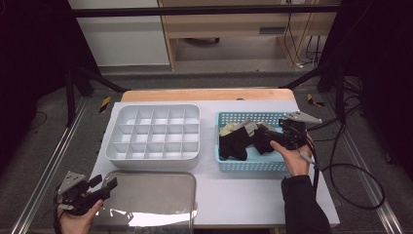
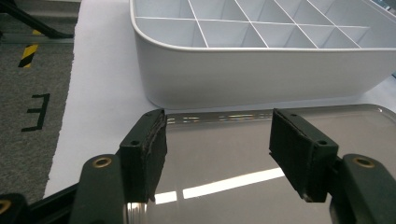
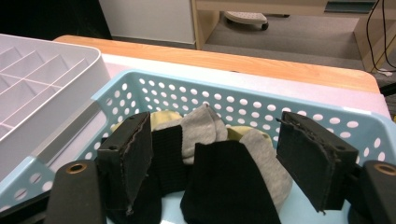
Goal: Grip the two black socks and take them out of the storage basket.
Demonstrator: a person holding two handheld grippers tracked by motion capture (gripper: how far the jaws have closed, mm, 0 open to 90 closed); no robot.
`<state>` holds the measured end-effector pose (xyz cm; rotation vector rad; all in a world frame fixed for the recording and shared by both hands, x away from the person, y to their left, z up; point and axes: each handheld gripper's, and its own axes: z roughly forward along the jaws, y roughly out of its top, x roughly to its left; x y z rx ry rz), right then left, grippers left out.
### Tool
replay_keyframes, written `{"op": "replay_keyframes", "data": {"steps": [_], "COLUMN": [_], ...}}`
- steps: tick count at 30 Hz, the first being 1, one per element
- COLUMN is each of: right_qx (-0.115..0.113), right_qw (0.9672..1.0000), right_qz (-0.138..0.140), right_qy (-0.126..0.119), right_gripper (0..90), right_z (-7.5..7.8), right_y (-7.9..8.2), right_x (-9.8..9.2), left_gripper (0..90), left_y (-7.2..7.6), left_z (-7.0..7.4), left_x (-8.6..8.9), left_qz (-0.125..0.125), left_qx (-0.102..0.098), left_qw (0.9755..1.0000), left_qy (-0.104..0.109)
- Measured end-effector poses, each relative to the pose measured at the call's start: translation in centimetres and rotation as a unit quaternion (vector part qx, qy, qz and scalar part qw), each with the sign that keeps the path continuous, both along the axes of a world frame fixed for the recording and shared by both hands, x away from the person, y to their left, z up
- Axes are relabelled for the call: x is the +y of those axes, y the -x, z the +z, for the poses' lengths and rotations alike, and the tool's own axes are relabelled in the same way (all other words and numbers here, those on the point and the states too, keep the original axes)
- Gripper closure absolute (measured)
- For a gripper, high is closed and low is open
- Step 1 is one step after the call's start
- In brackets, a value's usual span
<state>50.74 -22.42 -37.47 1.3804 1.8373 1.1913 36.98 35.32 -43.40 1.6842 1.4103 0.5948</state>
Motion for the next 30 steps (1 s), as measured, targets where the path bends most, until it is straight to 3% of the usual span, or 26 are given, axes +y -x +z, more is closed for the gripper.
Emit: {"op": "replay_keyframes", "data": {"steps": [6,16,25,30], "right_qx": [0.006,0.018,0.04,0.062], "right_qw": [1.0,0.9998,0.9991,0.9977], "right_qz": [-0.007,0.004,0.0,0.005], "right_qy": [-0.004,0.01,0.013,0.027], "right_gripper": [25.8,27.6,27.8,24.8], "right_z": [-0.1,-0.5,-1.4,-2.4], "right_y": [-1.2,-2.6,-2.6,-2.4], "right_x": [-0.1,-0.1,0.1,0.4], "left_gripper": [36.1,36.1,36.2,36.3], "left_y": [0.0,-0.1,-0.2,-0.2], "left_z": [0.0,-0.3,-0.4,-0.5], "left_x": [0.1,0.2,0.2,0.2], "left_qz": [0.003,0.004,0.004,0.004], "left_qx": [0.0,0.005,0.007,0.007], "left_qw": [1.0,1.0,1.0,1.0], "left_qy": [-0.001,-0.003,-0.003,-0.004]}}
